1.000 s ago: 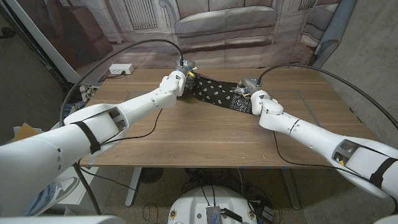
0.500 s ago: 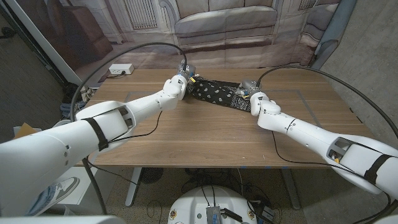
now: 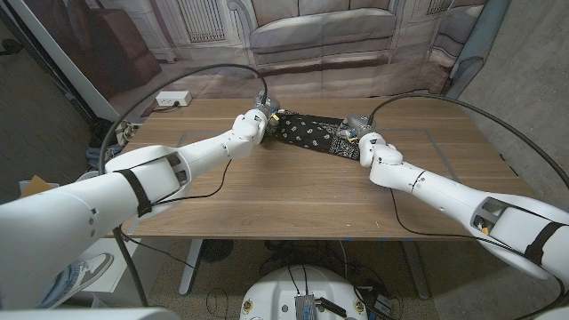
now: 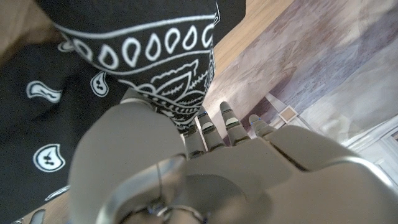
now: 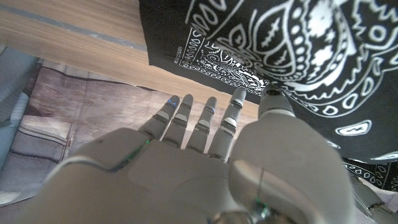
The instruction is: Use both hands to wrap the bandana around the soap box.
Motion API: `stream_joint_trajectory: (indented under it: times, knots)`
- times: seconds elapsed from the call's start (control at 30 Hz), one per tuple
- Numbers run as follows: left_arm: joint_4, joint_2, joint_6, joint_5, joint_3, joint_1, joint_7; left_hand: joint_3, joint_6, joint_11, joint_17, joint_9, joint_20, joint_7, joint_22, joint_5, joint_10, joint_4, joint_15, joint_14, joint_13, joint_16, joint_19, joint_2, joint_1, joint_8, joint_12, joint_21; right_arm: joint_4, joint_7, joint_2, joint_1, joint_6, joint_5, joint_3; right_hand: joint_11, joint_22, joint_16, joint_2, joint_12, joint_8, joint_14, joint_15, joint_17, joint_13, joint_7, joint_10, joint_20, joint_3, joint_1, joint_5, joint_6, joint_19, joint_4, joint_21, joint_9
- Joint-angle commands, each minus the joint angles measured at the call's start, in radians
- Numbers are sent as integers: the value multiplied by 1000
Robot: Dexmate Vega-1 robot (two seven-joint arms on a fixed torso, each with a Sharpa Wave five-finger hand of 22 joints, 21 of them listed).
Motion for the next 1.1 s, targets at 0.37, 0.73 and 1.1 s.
stream_joint_trajectory:
  times: [0.37,0.73,1.1]
  knots:
    - [-167,91,2,-63,-87,26,-113,-78,-170,21,6,5,11,22,7,11,-59,73,4,-46,3,2,-42,-31,-152,15,5,-3,-108,-5,-44,-44,-29,27,43,63,2,-14,-9,-31,-22,-108,42,0,7,45,-102,9,-31,-84,3,-245,-32,26,-7,10]
    - [-357,186,45,-59,-152,62,-176,-105,-154,28,7,4,17,31,7,15,-74,94,16,-61,3,1,-55,-49,-197,28,6,-4,-199,-54,-75,-96,-11,62,100,94,2,-10,-6,-31,-19,-137,53,2,8,78,-130,18,-47,-135,-3,-305,-52,49,-11,10]
    - [-544,269,93,-98,-261,153,-187,-128,-181,38,8,4,26,37,8,21,-95,115,24,-69,3,4,-35,-59,-241,22,5,7,-293,-94,-113,-153,-4,100,162,105,1,-7,-2,-29,-11,-147,60,3,8,84,-137,21,-55,-164,-7,-307,-60,63,-11,10]
